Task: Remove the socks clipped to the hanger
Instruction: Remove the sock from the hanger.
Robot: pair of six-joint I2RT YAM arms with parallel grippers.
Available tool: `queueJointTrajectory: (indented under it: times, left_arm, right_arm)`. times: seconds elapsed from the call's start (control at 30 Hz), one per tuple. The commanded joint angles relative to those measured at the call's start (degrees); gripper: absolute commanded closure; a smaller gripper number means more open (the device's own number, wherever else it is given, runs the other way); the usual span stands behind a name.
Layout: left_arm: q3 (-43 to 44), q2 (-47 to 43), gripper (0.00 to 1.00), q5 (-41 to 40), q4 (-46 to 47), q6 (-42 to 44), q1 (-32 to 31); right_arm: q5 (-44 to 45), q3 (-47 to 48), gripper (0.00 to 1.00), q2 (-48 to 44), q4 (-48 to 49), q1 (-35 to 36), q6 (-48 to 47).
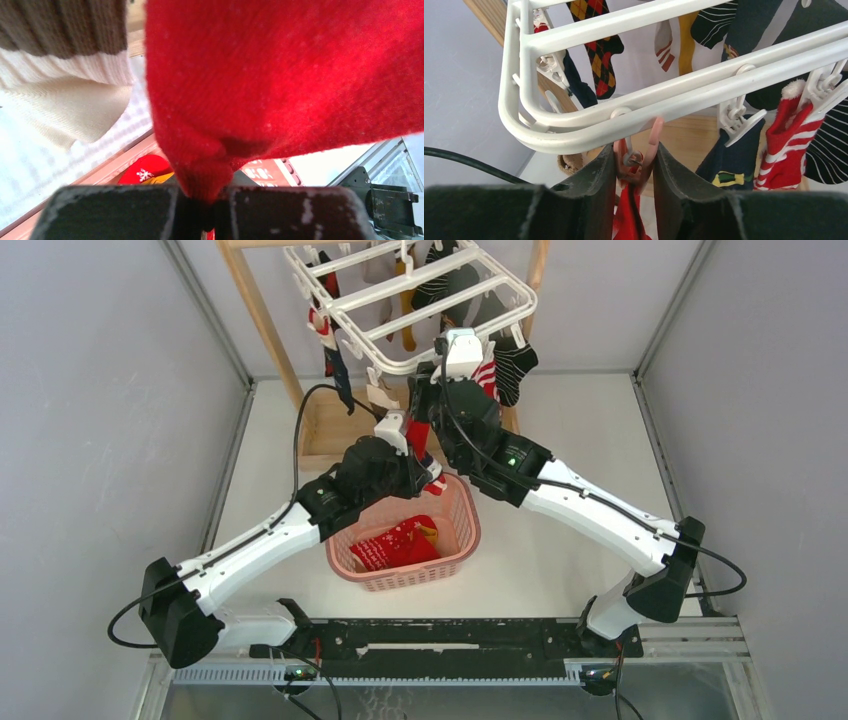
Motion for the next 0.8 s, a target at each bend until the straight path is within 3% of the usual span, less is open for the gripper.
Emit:
queueJointTrajectory:
  times: [0.0,0.13,0.77]
  left_arm:
    - [2.92,-0.95,0.99,0.71,0.8,0.89,-0.46]
    - [2.42,-1.58,0.99,0.33,0.45,0.89,-0.42]
    - [-5.53,-12.69,0.98,-0.31,-5.47,-1.39,-0.42]
  right_arm:
    - [-1.08,2.58,0.73,-0.75,1.89,-0.73,-0.14]
    - [-1.67,2.65,0.84,-1.08,1.71,-0.99,-0.14]
    - [-3.64,2.4,0.84,-2.05,1.0,-1.92,1.04]
